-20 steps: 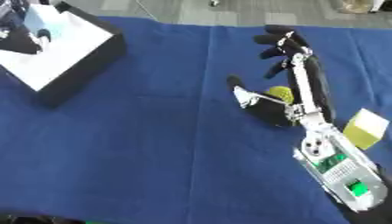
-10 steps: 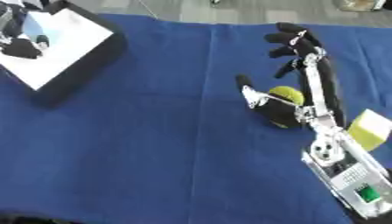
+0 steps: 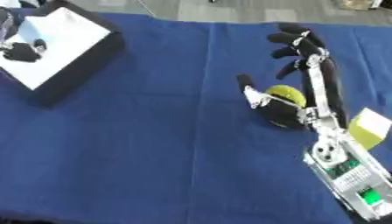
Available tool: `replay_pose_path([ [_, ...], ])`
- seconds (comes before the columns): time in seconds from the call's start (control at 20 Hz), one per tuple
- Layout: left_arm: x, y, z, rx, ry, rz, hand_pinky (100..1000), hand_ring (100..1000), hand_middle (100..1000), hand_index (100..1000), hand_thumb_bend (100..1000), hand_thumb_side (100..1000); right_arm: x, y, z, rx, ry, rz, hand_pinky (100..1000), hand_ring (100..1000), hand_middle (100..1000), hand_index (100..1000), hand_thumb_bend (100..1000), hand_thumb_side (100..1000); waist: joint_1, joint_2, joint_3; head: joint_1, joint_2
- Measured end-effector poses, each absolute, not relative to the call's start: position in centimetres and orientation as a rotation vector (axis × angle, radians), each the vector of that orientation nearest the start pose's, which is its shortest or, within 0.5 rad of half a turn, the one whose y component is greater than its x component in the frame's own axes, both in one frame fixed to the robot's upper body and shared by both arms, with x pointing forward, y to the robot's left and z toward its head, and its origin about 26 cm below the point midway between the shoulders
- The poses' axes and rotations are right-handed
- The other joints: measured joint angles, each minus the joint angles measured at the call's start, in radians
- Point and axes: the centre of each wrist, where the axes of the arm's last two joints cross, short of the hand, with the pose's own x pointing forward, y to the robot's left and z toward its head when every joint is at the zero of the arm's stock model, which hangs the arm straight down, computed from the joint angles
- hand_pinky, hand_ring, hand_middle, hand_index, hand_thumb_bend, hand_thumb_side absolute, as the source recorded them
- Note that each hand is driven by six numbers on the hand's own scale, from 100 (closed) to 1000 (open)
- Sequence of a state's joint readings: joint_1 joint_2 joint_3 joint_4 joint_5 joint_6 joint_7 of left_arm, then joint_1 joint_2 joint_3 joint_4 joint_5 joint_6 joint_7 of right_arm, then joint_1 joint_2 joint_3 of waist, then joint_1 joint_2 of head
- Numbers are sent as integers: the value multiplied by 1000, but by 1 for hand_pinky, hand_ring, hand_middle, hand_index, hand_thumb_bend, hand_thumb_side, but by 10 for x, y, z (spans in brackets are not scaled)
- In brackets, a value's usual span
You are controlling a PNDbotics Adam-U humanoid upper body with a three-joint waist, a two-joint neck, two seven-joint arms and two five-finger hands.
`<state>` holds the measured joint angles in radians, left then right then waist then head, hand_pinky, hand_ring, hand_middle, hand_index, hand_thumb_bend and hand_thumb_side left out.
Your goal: Pick up the objects with one hand, pass them to the other hand, and then place them into the box on the other side of the table.
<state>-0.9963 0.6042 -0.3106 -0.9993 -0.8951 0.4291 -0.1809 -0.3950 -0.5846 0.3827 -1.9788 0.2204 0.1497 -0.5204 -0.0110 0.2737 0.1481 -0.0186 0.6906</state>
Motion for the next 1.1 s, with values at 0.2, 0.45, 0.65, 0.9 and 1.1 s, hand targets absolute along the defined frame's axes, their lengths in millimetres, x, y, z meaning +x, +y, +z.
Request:
replay_pose_path([
  [0.2, 472, 296, 242, 1385, -1123, -1001, 991, 925, 896, 929, 264, 442, 296, -209, 191, -610, -2285, 451, 436, 654, 842, 747, 472, 107, -2, 0, -1, -3, -6],
  [0.45, 472, 296, 242, 1377, -1122, -1009, 982, 915, 871, 942, 369, 473, 296, -208, 191, -604, -2286, 446, 437, 654, 842, 747, 473, 109, -2, 0, -1, -5, -6],
  [0.65, 472, 296, 243, 1374, -1124, -1010, 974, 905, 856, 936, 399, 368, 296, -208, 191, -604, -2286, 446, 436, 654, 839, 746, 473, 110, -2, 0, 1, -5, -6],
  [0.9, 471, 295, 246, 1379, -1149, -987, 898, 826, 773, 880, 100, 274, 296, -208, 191, -604, -2286, 446, 439, 654, 838, 747, 469, 103, -2, 0, 4, -5, -6],
  [1.1, 468, 289, 255, 1388, -1256, -914, 858, 748, 703, 813, 100, 244, 296, -209, 191, -607, -2288, 443, 444, 658, 838, 749, 464, 100, -2, -2, 7, -17, 2],
])
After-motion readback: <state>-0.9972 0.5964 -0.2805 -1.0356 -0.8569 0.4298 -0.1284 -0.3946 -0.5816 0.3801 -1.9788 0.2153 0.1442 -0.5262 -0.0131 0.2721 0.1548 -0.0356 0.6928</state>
